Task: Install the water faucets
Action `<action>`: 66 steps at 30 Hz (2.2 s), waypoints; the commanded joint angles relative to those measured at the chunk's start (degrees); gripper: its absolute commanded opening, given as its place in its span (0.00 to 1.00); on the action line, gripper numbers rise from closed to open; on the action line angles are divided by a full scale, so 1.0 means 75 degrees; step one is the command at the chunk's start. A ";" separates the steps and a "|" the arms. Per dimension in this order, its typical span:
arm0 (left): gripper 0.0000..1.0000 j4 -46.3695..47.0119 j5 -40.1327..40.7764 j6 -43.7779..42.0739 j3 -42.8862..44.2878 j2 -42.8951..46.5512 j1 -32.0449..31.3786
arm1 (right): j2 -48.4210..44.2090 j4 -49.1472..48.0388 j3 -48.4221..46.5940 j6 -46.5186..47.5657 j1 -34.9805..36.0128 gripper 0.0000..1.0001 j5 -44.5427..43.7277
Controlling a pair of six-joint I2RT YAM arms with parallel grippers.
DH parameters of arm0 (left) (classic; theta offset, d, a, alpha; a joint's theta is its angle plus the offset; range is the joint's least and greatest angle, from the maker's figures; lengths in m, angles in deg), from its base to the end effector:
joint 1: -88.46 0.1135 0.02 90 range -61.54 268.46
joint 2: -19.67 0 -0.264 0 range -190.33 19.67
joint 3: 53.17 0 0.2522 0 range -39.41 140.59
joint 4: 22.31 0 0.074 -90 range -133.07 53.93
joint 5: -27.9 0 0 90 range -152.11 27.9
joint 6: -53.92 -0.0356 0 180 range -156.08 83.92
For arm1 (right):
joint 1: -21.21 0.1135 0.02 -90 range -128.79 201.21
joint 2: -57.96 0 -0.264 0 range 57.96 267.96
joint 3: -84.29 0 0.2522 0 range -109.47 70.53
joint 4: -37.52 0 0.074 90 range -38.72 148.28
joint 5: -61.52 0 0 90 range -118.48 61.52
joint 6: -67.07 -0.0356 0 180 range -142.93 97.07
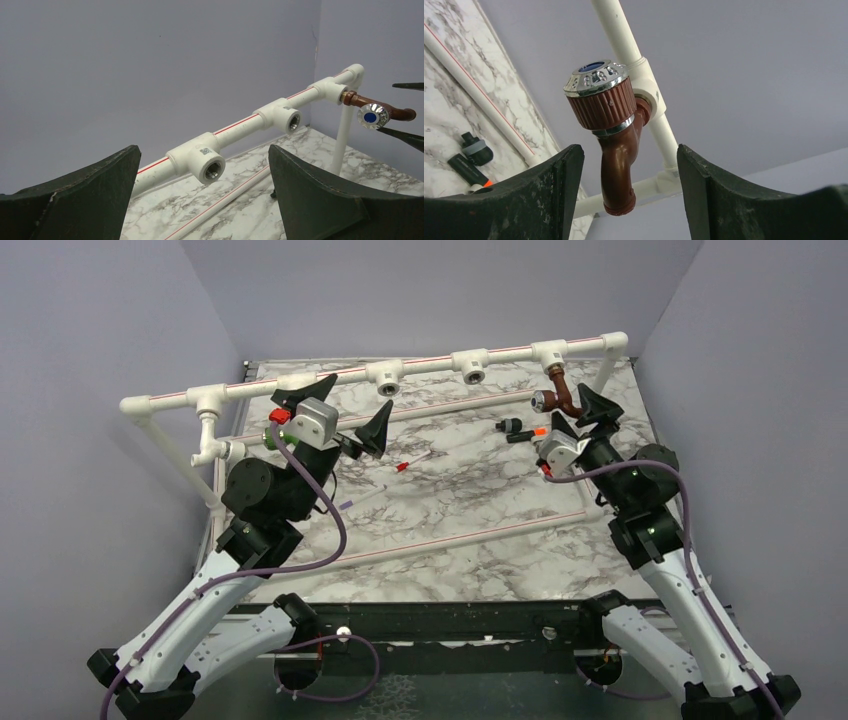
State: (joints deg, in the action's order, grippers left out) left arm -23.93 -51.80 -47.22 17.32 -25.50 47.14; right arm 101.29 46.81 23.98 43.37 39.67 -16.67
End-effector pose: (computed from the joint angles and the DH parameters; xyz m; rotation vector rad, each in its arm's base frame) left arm 0.1256 -0.1020 0.4524 0.3693 1.1119 -0.3616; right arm 0.1656 0.0630 0.3829 -1.1052 0.9564 -0.5361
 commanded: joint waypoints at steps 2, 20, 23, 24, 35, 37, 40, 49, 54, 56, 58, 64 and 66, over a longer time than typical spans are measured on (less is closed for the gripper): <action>0.99 0.0221 -0.0177 0.0094 -0.0041 0.0005 0.0051 | 0.0171 -0.1127 0.0158 0.0320 0.0174 0.71 -0.0376; 0.99 0.0221 -0.0085 0.0005 -0.0058 -0.0025 0.0056 | 0.0889 -0.2434 0.0456 0.0951 0.1147 0.50 -0.2184; 0.99 0.0221 -0.0062 -0.0016 -0.0064 -0.0013 0.0049 | 0.0862 -0.2518 0.0486 0.0519 0.1160 0.40 -0.2296; 0.99 0.0221 -0.0068 -0.0018 -0.0065 -0.0013 0.0056 | 0.0840 -0.2568 0.0500 0.0320 0.1160 0.36 -0.2324; 0.99 0.0233 0.0001 -0.0027 -0.0080 -0.0022 0.0052 | 0.0578 -0.3123 0.0572 -0.2569 0.1183 0.00 -0.2713; 0.99 0.0233 0.0020 -0.0027 -0.0065 -0.0022 0.0050 | 0.0590 -0.3117 0.0503 -0.3549 0.1183 0.00 -0.2842; 0.99 0.0233 0.0009 -0.0027 -0.0064 -0.0025 0.0055 | 0.0621 -0.3123 0.0407 -0.5056 0.1183 0.00 -0.3133; 0.99 0.0233 0.0042 -0.0045 -0.0064 0.0011 0.0050 | 0.0644 -0.3153 0.0143 -0.8712 0.1183 0.01 -0.3953; 0.99 0.0233 0.0065 -0.0050 -0.0076 0.0052 0.0051 | 0.0679 -0.3146 0.0168 -1.1023 0.1183 0.00 -0.4097; 0.99 0.0241 0.0075 -0.0057 -0.0082 0.0056 0.0056 | 0.0690 -0.3171 0.0227 -1.1806 0.1183 0.01 -0.4162; 0.99 0.0245 0.0078 -0.0056 -0.0087 0.0064 0.0043 | 0.0673 -0.3166 0.0261 -1.2519 0.1188 0.00 -0.4251; 0.99 0.0245 0.0114 -0.0061 -0.0090 0.0046 0.0037 | 0.0620 -0.2839 0.0140 -1.4389 0.1183 0.01 -0.4273; 0.99 0.0247 0.0126 -0.0057 -0.0089 0.0051 0.0038 | 0.0611 -0.2720 0.0143 -1.5081 0.1184 0.01 -0.4259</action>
State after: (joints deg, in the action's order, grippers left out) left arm -23.69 -51.69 -47.31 17.03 -25.87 47.25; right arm 107.13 26.87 27.41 -53.80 48.08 -49.54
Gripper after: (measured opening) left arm 0.989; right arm 0.328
